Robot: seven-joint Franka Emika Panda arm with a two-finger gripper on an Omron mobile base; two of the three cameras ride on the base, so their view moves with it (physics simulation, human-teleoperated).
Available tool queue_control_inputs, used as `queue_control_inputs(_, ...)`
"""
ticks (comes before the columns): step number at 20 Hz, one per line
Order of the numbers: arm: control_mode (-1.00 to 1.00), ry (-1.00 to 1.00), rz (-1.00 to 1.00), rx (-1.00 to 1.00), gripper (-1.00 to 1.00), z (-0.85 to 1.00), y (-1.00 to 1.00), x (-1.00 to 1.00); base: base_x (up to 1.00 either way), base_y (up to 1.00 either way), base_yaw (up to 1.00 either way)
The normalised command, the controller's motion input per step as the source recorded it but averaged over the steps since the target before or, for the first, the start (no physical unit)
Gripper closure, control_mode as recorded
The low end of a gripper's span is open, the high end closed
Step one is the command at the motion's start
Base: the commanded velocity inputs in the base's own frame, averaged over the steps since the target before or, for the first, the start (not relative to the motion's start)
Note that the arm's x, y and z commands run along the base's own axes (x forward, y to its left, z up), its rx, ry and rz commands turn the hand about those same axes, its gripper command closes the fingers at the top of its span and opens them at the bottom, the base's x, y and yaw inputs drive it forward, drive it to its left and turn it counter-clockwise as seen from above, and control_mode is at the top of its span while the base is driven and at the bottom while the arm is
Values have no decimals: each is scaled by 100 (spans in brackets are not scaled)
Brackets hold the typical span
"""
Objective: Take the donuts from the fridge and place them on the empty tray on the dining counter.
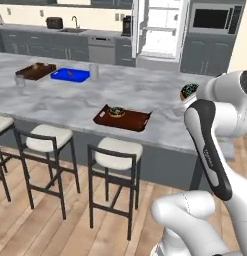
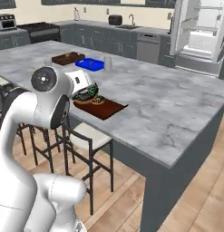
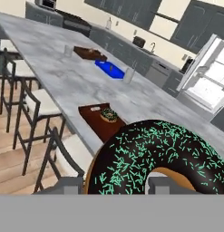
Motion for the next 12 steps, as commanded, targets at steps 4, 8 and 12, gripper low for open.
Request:
queue_control_inputs(4, 100, 0, 0, 0, 100, 0, 0, 0, 44, 100, -53)
queue_control_inputs(8, 100, 0, 0, 0, 100, 0, 0, 0, 23, 100, -54)
queue_control_inputs(12, 100, 0, 0, 0, 100, 0, 0, 0, 19, 100, -53)
